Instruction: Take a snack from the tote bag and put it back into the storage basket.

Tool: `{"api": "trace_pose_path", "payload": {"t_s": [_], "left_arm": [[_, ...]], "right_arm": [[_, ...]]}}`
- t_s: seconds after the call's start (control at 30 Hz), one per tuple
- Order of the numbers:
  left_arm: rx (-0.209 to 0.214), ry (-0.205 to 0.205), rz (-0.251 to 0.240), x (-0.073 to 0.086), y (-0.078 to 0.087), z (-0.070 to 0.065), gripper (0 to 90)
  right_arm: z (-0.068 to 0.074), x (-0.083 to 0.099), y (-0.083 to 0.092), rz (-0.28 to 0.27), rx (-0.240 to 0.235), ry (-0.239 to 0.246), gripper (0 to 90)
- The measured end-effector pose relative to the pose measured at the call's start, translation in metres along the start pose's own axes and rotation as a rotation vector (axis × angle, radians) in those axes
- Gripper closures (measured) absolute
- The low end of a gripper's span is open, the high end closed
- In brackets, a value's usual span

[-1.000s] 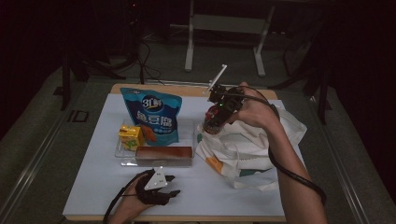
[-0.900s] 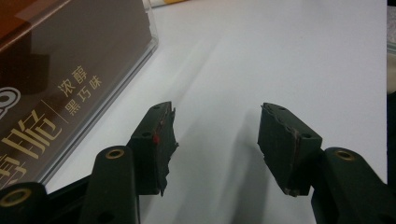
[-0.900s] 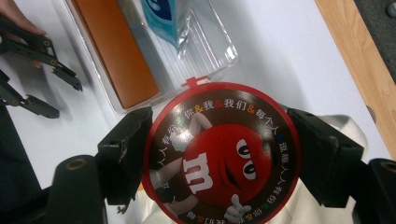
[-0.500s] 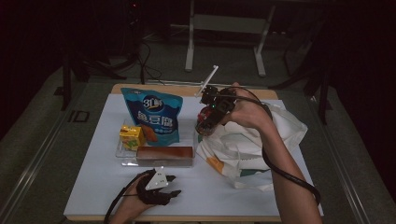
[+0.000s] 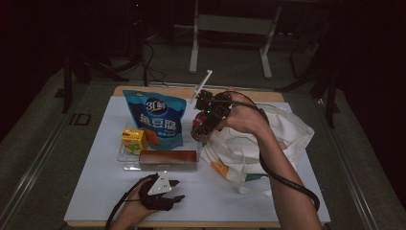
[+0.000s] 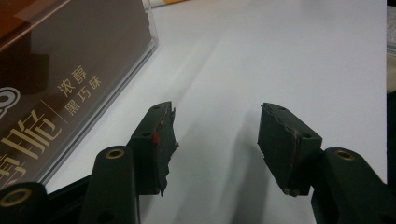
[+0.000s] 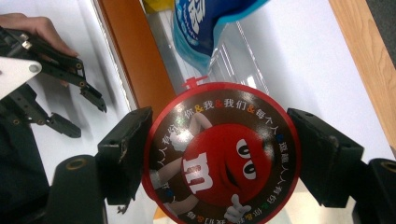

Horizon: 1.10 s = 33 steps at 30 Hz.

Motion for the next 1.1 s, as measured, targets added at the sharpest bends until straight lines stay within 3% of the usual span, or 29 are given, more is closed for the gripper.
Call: {"api": "trace_pose_path", "payload": {"t_s": [1.1], "left_arm": [[0.002, -0.001, -0.001, 0.0, 0.0, 0.0, 45.6]], "right_arm": [[0.016, -0.011, -0.041, 0.007, -0.035, 0.06, 25.9]]}}
Point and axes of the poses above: each handheld gripper's, and its own axes: y roughly backward along the jaws, x roughly out of its underside, z roughly to its left, the point moved 10 cm from there along -y, roughly forward along the jaws, and after that the axes turned 3 degrees about -z, right-handed, at the moved point
